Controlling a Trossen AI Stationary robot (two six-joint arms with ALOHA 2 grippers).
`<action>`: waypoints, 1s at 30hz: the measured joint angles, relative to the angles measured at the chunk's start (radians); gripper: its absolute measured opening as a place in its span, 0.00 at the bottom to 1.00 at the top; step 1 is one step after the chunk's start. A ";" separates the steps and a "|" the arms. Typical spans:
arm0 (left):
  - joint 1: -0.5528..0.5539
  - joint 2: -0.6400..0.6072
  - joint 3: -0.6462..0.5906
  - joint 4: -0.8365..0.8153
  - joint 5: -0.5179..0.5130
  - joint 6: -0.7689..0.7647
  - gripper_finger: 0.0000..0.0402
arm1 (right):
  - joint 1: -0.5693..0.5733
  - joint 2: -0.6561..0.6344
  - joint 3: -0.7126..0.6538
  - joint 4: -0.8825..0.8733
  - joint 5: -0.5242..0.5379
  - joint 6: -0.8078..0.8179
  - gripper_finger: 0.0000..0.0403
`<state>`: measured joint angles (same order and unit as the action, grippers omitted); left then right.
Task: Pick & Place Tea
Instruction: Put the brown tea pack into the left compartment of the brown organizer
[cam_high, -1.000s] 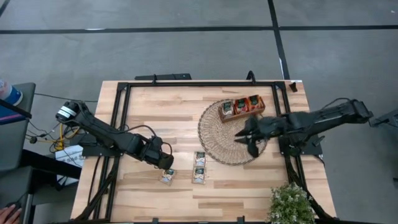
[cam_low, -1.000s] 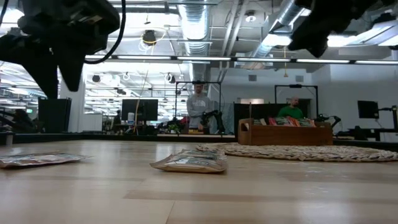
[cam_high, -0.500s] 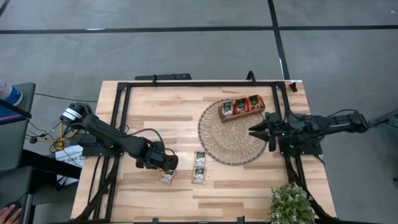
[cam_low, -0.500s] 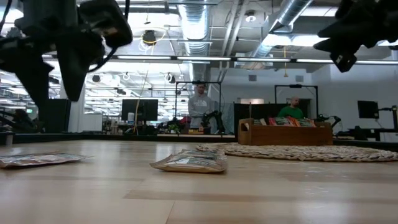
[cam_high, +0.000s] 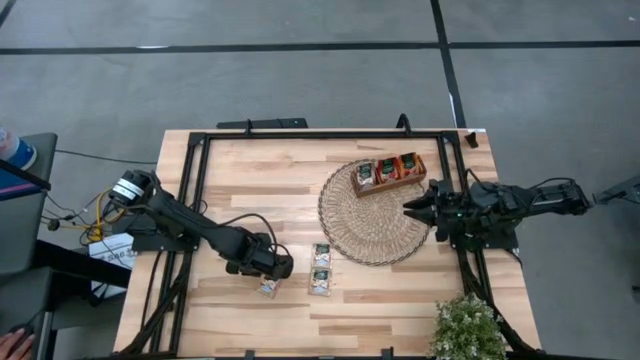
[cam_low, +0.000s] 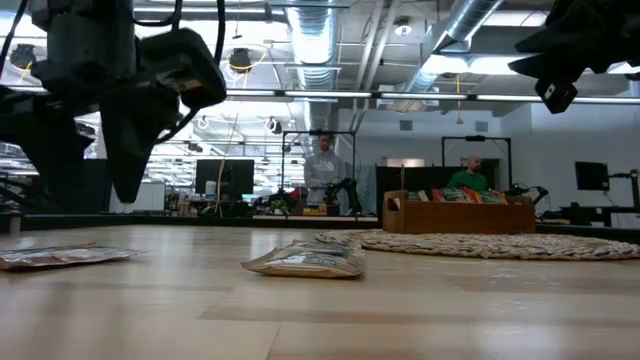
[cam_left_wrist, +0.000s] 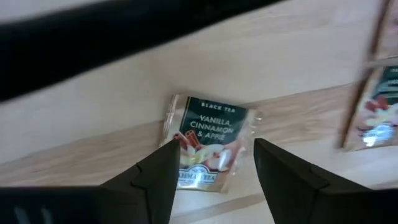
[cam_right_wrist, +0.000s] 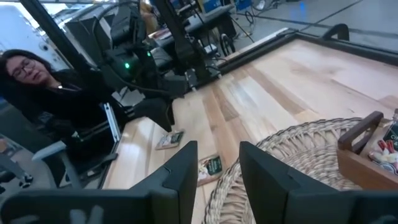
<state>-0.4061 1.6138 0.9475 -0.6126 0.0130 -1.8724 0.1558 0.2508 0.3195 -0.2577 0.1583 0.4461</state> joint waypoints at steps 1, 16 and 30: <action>-0.001 0.007 0.000 0.002 0.007 0.000 0.50 | 0.000 0.000 0.000 0.003 0.000 0.000 0.27; -0.007 0.036 -0.001 0.041 0.047 0.009 0.65 | 0.000 0.012 0.001 -0.005 0.000 0.025 0.27; -0.002 0.135 0.005 0.040 0.118 0.051 0.67 | 0.000 0.012 0.001 -0.011 0.000 0.018 0.27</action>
<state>-0.4078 1.7493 0.9524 -0.5728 0.1310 -1.8214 0.1558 0.2626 0.3202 -0.2686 0.1581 0.4637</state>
